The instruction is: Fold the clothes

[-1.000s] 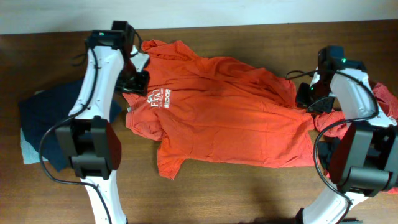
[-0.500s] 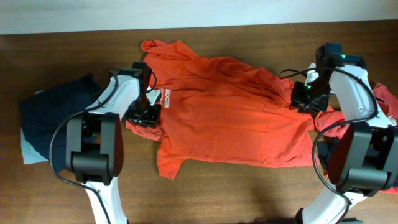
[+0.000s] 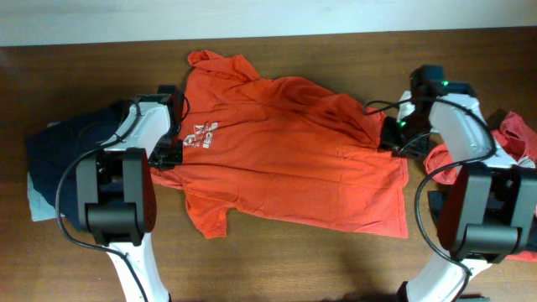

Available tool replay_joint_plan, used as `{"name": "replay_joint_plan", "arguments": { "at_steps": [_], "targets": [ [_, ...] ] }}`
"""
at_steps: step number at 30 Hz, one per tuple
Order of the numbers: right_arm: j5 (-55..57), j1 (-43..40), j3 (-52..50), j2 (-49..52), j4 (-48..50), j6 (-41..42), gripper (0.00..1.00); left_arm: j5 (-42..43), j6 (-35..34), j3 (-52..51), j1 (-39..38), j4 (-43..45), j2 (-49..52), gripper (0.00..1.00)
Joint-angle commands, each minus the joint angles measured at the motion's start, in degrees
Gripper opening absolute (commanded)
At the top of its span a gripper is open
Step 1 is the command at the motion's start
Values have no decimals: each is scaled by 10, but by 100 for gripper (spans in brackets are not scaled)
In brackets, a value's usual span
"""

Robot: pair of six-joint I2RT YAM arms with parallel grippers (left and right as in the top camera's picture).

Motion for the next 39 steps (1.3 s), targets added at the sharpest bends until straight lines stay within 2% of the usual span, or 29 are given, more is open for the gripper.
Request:
{"name": "replay_joint_plan", "arguments": {
  "at_steps": [1,5,11,12,15,16,19,23,25,26,31,39],
  "targets": [
    [-2,18,-41,-1,18,0,37,-40,-21,38,2,-39,18,34],
    [-2,19,-89,-1,85,0,37,-1,-22,124,-4,-106,18,36],
    [28,17,-122,12,189,16,36,5,-19,249,-17,-190,18,36],
    [34,17,-123,23,214,18,32,15,-17,268,-19,-203,18,36],
    [59,14,-123,55,274,19,31,71,13,329,-25,-246,17,36],
    [91,3,-120,72,298,44,29,115,47,357,-26,-258,15,36],
    [96,-32,-101,80,310,72,28,234,130,392,-26,-253,-4,35],
    [43,-78,-25,80,265,27,28,256,163,413,-29,-231,-71,35],
    [-3,-96,60,79,196,-17,31,256,177,413,-29,-226,-126,36],
    [-14,-99,106,79,153,-28,36,251,178,413,-29,-229,-157,36],
    [-29,-99,241,72,5,-37,41,254,178,377,-35,-249,-218,36],
    [-48,-98,266,15,-60,-37,45,236,177,217,-73,-217,-283,36]
  ]
}}
